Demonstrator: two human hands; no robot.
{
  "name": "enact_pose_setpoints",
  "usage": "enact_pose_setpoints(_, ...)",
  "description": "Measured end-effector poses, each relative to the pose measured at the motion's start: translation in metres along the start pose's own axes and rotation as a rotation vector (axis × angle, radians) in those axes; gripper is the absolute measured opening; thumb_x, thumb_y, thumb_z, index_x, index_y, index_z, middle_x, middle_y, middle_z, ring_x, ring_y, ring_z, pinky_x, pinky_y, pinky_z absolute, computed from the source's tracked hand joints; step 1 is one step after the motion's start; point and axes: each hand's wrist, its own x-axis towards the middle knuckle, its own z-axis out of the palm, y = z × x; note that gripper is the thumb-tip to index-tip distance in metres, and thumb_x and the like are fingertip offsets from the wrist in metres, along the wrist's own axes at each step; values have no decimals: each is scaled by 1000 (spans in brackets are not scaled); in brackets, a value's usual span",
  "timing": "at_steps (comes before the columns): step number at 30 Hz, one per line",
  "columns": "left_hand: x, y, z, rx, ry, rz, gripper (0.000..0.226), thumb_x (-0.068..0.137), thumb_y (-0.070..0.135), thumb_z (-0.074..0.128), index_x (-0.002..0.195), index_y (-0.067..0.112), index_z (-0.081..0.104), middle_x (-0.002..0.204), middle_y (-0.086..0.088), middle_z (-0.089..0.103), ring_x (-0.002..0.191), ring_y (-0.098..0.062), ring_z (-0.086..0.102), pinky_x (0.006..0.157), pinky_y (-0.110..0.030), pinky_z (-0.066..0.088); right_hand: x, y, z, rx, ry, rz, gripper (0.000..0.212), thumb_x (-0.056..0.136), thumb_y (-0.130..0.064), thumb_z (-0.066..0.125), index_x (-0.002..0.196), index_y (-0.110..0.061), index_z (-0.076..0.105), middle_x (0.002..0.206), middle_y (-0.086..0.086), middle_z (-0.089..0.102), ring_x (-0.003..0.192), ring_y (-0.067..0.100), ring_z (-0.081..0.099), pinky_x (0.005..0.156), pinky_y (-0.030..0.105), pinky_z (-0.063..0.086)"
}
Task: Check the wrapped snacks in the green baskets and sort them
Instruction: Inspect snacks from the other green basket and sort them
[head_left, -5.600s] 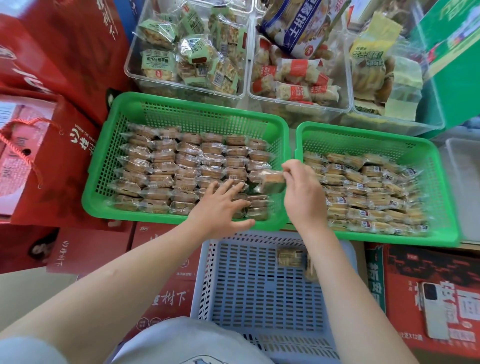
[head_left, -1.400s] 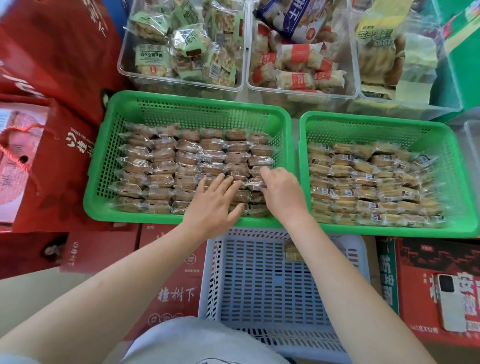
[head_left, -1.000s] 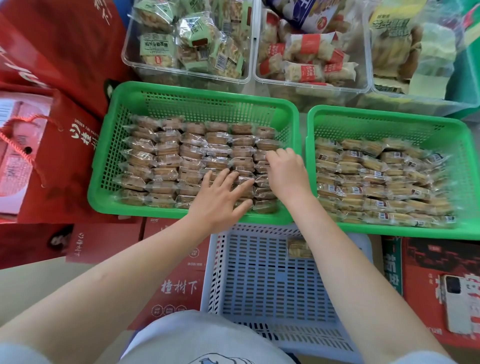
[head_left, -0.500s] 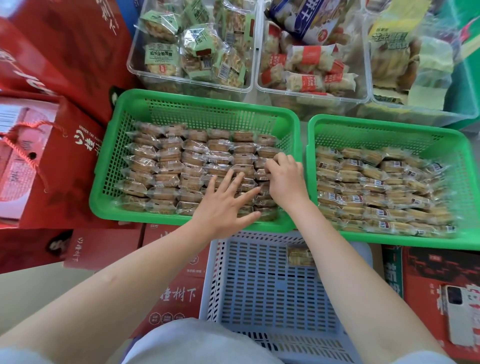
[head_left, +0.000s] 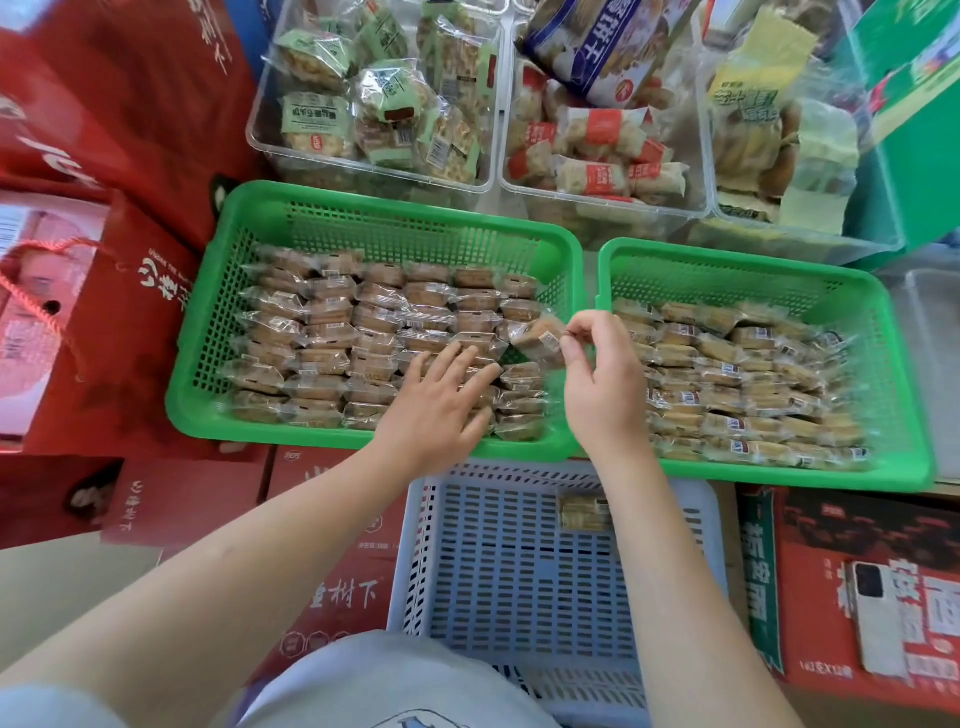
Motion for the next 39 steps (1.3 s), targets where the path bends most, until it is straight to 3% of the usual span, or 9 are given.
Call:
enact_pose_setpoints(4, -16, 1, -8, -307, 264, -16, 54, 102, 33, 28, 150, 15, 44, 159, -9, 37, 149, -26, 28, 121, -46, 26, -32, -19, -20, 115, -112, 152, 7, 99, -9, 58, 102, -12, 65, 88, -14, 61, 83, -6, 55, 72, 5, 39)
enact_pose_setpoints(6, -31, 11, -20, -591, 371, -129, 40, 106, 27, 38, 140, 13, 55, 145, -5, 52, 134, -16, 45, 114, -36, 36, -47, -28, -20, 174, -216, 202, 10, 97, -9, 61, 98, -17, 66, 87, -19, 61, 83, -12, 55, 71, 3, 40)
enact_pose_setpoints(10, -72, 40, -58, -1177, 87, -234, 13, 101, 31, 59, 106, 27, 70, 99, 9, 72, 89, 1, 67, 79, -23, 55, -72, -48, -11, 278, -320, 243, 10, 95, -9, 65, 93, -19, 68, 81, -14, 66, 77, -4, 58, 70, 10, 44)
enact_pose_setpoints(17, -121, 34, -72, -1488, 78, -477, 13, 92, 17, 72, 79, 17, 72, 87, -12, 71, 85, -34, 69, 74, -48, 59, -104, -79, 3, 659, -336, 605, 8, 91, -26, 72, 83, -23, 70, 81, 0, 64, 79, 15, 59, 79, 37, 52)
enact_pose_setpoints(21, -137, 27, -81, -1542, 73, -481, 9, 91, 18, 72, 85, 10, 73, 80, -7, 72, 74, -22, 69, 67, -37, 58, -114, -91, 0, 724, -331, 628, 8, 90, -18, 73, 83, -17, 69, 81, 1, 65, 81, 16, 60, 83, 39, 53)
enact_pose_setpoints(26, -152, 18, -79, -1576, -9, -409, 27, 96, 28, 63, 106, 7, 76, 101, -14, 77, 92, -26, 75, 75, -30, 61, -115, -101, -7, 666, -203, 566, 6, 87, -11, 75, 82, -9, 74, 76, 5, 70, 74, 15, 63, 74, 31, 55)
enact_pose_setpoints(29, -159, 16, -84, -1457, -74, -328, 40, 82, 40, 70, 110, 12, 74, 98, -10, 77, 82, -18, 73, 70, -27, 59, -113, -107, -11, 651, -177, 545, 6, 87, -13, 76, 81, -14, 76, 74, 0, 71, 71, 9, 63, 65, 22, 53)
enact_pose_setpoints(32, -162, 18, -86, -1279, -148, -304, 37, 80, 28, 82, 114, 21, 72, 92, -1, 78, 72, -5, 69, 64, -22, 55, -114, -113, -12, 628, -224, 533, 7, 88, -18, 75, 81, -18, 76, 75, -4, 71, 72, 6, 64, 65, 20, 52)
enact_pose_setpoints(39, -166, 3, -77, -1761, 38, -399, 61, 75, 0, 82, 129, 18, 60, 118, -24, 70, 100, -33, 74, 82, -33, 61, -120, -112, -11, 641, -292, 678, 14, 99, -26, 62, 106, -17, 70, 100, -2, 74, 87, 7, 68, 72, 18, 52)
